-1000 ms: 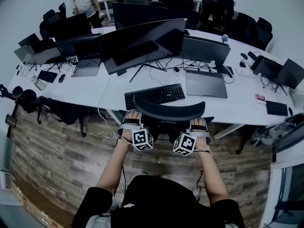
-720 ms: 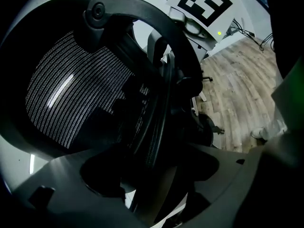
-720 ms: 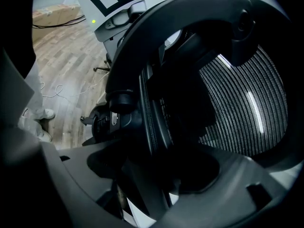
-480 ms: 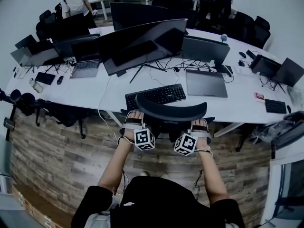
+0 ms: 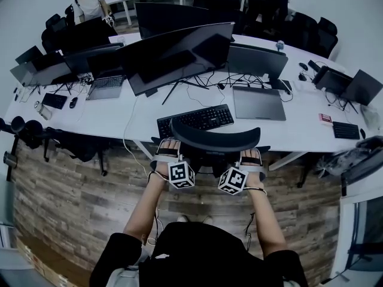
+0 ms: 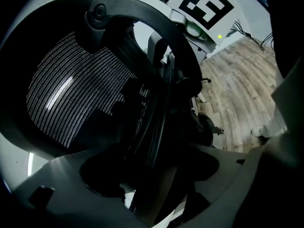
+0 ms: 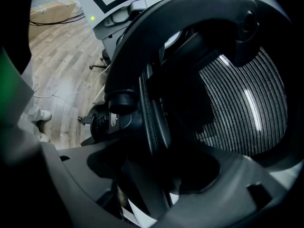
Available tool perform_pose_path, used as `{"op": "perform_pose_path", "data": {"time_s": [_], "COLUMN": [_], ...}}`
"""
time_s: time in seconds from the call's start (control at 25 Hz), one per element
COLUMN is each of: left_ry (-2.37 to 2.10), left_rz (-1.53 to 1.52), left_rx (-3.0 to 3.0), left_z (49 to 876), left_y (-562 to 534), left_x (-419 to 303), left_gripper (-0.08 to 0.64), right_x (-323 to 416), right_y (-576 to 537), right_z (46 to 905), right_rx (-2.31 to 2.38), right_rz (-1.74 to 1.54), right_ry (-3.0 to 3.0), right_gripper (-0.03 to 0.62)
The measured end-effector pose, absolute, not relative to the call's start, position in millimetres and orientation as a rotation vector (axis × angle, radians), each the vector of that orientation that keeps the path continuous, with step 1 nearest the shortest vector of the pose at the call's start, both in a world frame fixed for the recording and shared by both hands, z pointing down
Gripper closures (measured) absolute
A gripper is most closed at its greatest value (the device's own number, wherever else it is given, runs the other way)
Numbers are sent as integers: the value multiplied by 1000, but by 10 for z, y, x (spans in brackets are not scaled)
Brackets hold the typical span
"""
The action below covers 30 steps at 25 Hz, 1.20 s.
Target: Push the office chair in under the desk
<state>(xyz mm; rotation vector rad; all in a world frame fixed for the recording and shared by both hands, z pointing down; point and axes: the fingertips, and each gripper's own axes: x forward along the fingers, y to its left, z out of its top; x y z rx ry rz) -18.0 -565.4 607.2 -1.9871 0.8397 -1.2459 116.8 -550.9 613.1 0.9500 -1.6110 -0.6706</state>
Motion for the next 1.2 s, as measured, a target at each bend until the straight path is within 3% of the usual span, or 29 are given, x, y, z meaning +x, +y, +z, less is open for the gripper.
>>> {"op": "perform_pose_path", "data": {"time_s": [0.68, 1.0, 1.12, 1.2], "left_ry": [843, 942, 1017, 1109], "left_rz": [-1269, -1132, -1072, -999], "left_rx": [-2034, -2257, -2306, -2325], "left_z": [6045, 5837, 5757, 5627], "left_y": [-5581, -5302, -5209, -5167], "left_x": [-161, -175, -254, -311], "left_gripper": [189, 192, 237, 318], "right_x": [1192, 1212, 1191, 1168], "right_y": [-5435, -5229, -5143, -5080], "right_z": [6100, 5951, 5826, 5739], "right_rx": [926, 1027, 1103, 1141], "right_rz": [-658, -566, -522, -494], "right_ry": [-1577, -1657, -1717, -1759], "right_gripper": [275, 276, 276, 276]}}
